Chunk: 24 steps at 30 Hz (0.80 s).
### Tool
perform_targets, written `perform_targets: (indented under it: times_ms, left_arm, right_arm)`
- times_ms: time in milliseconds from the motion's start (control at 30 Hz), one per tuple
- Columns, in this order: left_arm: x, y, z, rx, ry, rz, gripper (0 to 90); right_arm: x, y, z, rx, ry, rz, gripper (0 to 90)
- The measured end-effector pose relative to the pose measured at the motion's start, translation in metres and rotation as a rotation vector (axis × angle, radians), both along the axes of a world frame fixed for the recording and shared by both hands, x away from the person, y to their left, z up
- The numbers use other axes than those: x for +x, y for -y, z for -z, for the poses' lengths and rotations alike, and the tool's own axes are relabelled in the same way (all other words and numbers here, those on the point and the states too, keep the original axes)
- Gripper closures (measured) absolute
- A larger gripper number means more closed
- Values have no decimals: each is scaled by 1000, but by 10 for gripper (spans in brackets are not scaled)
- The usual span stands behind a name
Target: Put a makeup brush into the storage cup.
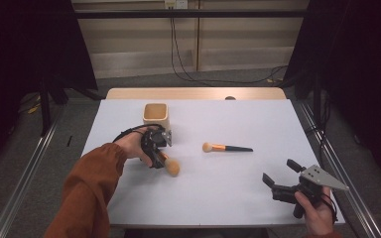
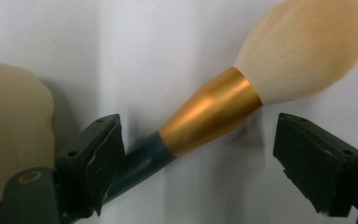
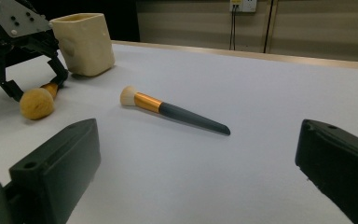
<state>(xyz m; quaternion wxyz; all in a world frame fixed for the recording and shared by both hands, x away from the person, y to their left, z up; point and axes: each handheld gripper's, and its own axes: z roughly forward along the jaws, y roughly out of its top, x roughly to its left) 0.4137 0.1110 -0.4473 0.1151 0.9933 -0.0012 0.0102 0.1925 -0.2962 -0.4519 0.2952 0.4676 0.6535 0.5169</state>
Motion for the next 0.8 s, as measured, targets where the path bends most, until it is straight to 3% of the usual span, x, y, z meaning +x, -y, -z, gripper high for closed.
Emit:
perform_targets:
  times_ms: [233, 300, 400, 467, 600, 800]
  left_arm:
    - [2, 4, 4, 31, 12, 24, 237]
    - [3, 4, 4, 23, 4, 34, 264]
    - [2, 6, 3, 49, -31, 29, 345]
    - [1, 7, 2, 58, -34, 30, 408]
    - [1, 6, 2, 50, -74, 2, 467]
    - [-2, 8, 1, 68, -78, -5, 555]
  right_arm:
    - [0, 0, 0, 1, -2, -1, 0]
    - [0, 0, 0, 1, -2, -1, 0]
    - [0, 0, 1, 1, -3, -1, 0]
    - [1, 0, 1, -2, -5, -2, 0]
    - [1, 0, 0, -2, -5, -3, 0]
    - [1, 0, 0, -1, -7, -1, 0]
